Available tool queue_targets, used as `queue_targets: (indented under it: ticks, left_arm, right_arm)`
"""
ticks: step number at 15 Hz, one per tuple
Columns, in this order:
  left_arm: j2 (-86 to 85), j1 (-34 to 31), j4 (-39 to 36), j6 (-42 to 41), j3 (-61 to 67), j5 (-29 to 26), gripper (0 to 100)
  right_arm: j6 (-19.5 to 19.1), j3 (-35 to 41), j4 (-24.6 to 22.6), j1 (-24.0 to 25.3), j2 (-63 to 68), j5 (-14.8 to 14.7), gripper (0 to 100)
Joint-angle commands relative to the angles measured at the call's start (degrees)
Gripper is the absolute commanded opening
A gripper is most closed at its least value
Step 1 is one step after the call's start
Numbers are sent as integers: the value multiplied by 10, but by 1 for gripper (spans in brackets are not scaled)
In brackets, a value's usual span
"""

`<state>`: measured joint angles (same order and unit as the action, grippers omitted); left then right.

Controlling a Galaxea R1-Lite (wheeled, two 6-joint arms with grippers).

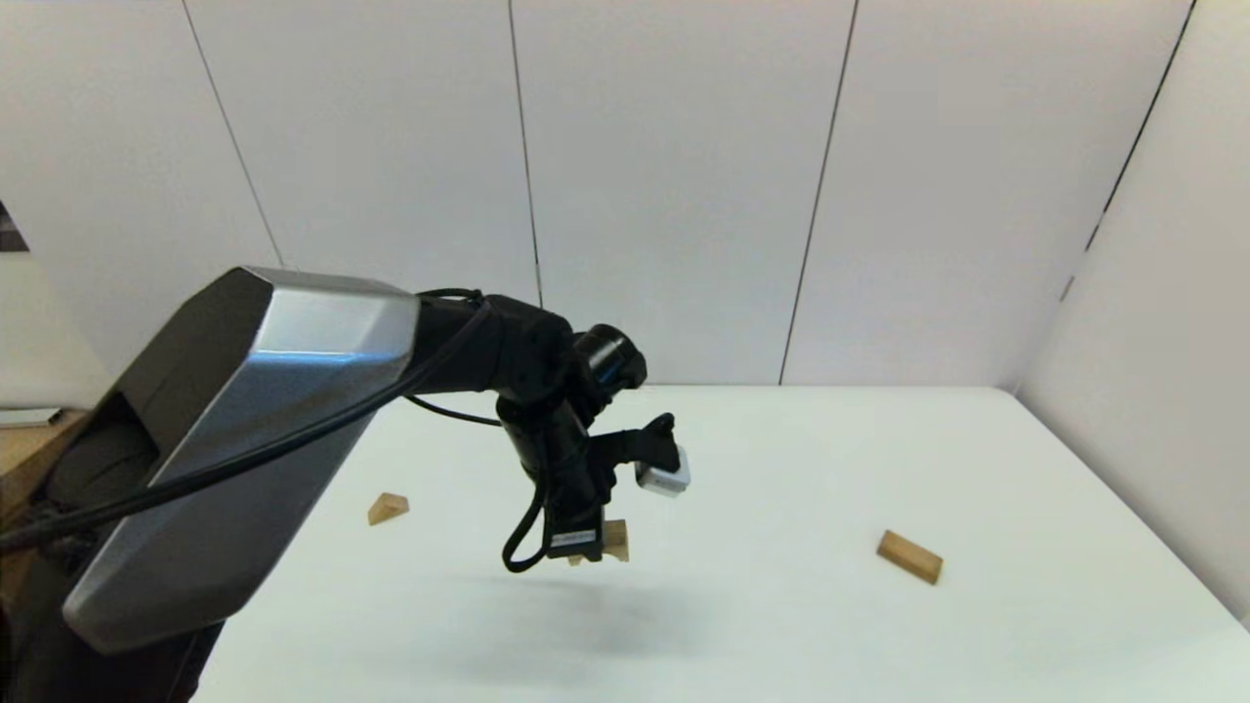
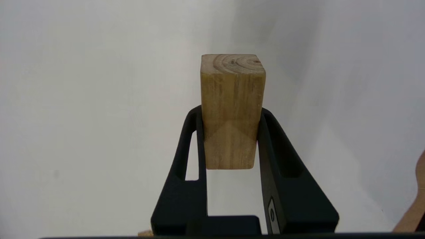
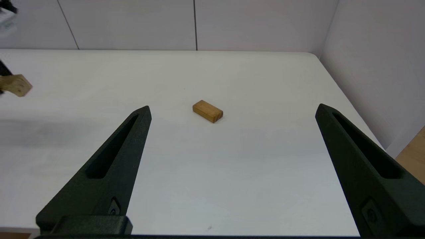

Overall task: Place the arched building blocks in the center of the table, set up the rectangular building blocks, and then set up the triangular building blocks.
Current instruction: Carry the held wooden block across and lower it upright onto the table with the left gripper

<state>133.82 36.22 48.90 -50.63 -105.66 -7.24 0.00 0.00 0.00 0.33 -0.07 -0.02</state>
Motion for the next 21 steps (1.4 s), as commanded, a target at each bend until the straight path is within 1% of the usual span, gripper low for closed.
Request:
queue_targets:
  ticks: [1, 5, 11, 17, 21]
  left_arm:
    - [51, 30, 2, 8, -40, -1, 0]
    - [79, 55, 2, 21, -58, -1, 0]
    - [102, 75, -7, 22, -68, 0, 0]
    - [109, 76, -7, 38, -68, 3, 0]
    - [116, 75, -32, 40, -68, 4, 0]
  right_arm:
    - [0, 0, 0, 0, 0, 0, 100]
    - [0, 0, 0, 0, 0, 0, 100]
    - [0, 0, 0, 0, 0, 0, 100]
    - [0, 0, 0, 0, 0, 0, 100]
    - [0, 0, 0, 0, 0, 0, 100]
